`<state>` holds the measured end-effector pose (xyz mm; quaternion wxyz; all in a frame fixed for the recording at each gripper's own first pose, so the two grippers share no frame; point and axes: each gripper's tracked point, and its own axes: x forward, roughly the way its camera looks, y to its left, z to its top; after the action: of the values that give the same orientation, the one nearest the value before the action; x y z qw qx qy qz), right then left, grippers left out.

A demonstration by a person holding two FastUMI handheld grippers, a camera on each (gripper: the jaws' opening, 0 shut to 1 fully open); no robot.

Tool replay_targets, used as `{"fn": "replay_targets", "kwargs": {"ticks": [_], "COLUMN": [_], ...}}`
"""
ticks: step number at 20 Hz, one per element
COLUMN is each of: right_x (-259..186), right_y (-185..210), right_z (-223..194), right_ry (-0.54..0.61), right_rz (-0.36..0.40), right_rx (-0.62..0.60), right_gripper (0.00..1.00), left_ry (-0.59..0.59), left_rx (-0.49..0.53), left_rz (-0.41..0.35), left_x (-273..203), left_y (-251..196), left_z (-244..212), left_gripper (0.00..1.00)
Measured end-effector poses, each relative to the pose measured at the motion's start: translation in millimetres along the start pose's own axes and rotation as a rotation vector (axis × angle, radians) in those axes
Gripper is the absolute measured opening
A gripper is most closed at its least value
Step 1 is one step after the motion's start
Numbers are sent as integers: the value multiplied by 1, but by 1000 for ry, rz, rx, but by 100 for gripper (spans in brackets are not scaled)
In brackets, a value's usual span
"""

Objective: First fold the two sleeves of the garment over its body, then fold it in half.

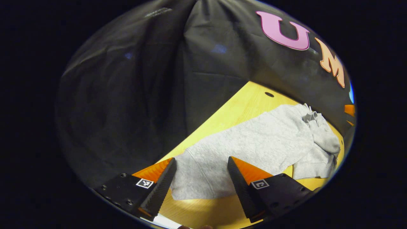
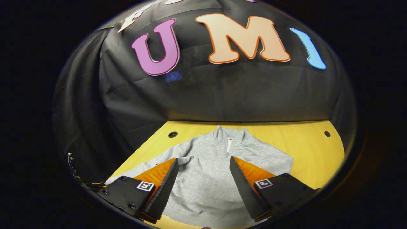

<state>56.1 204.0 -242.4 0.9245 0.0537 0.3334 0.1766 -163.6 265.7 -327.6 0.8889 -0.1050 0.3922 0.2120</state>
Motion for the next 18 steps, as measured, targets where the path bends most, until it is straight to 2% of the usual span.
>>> {"fn": "replay_targets", "kwargs": {"ticks": [1, 3, 4, 5, 8, 10, 11, 12, 13, 14, 15, 18], "right_x": [-4, -12, -15, -18, -28, -36, -39, -42, -46, -49, -53, -61], "right_y": [-6, -19, -25, -31, -47, -56, -62, -66, -70, -75, -80, -94], "right_z": [3, 4, 4, 5, 6, 7, 9, 10, 11, 13, 14, 17], "right_ry": [-7, -15, -19, -23, -32, -37, -43, -50, -56, -62, -68, -89], "right_rz": [-3, -17, -24, -29, -41, -44, -50, -53, -56, -60, -64, -82], "right_rx": [6, 5, 2, 1, -3, -4, -5, -3, 0, 2, 4, 14], "right_gripper": [96, 99, 99, 98, 99, 98, 99, 96, 96, 96, 96, 99], "left_ry": [-28, -17, -65, -52, -29, -2, 25, 33, 44, 48, 48, 67], "left_rx": [31, 90, 104, 97, 89, 110, 123, 135, 145, 147, 146, 121], "left_rz": [9, 29, 31, 34, 24, 0, -14, -22, -26, -16, -6, 3], "left_x": [4, 3, 2, 6, 3, 0, 1, 3, 5, 7, 5, 2], "left_y": [2, 5, 5, 5, 5, -3, -10, -15, -19, -21, -21, -25], "left_z": [3, -2, 6, 4, 4, 4, 1, 2, 3, 3, 6, 13], "left_gripper": [96, 92, 96, 89, 84, 66, 51, 45, 24, 19, 4, 0]}}
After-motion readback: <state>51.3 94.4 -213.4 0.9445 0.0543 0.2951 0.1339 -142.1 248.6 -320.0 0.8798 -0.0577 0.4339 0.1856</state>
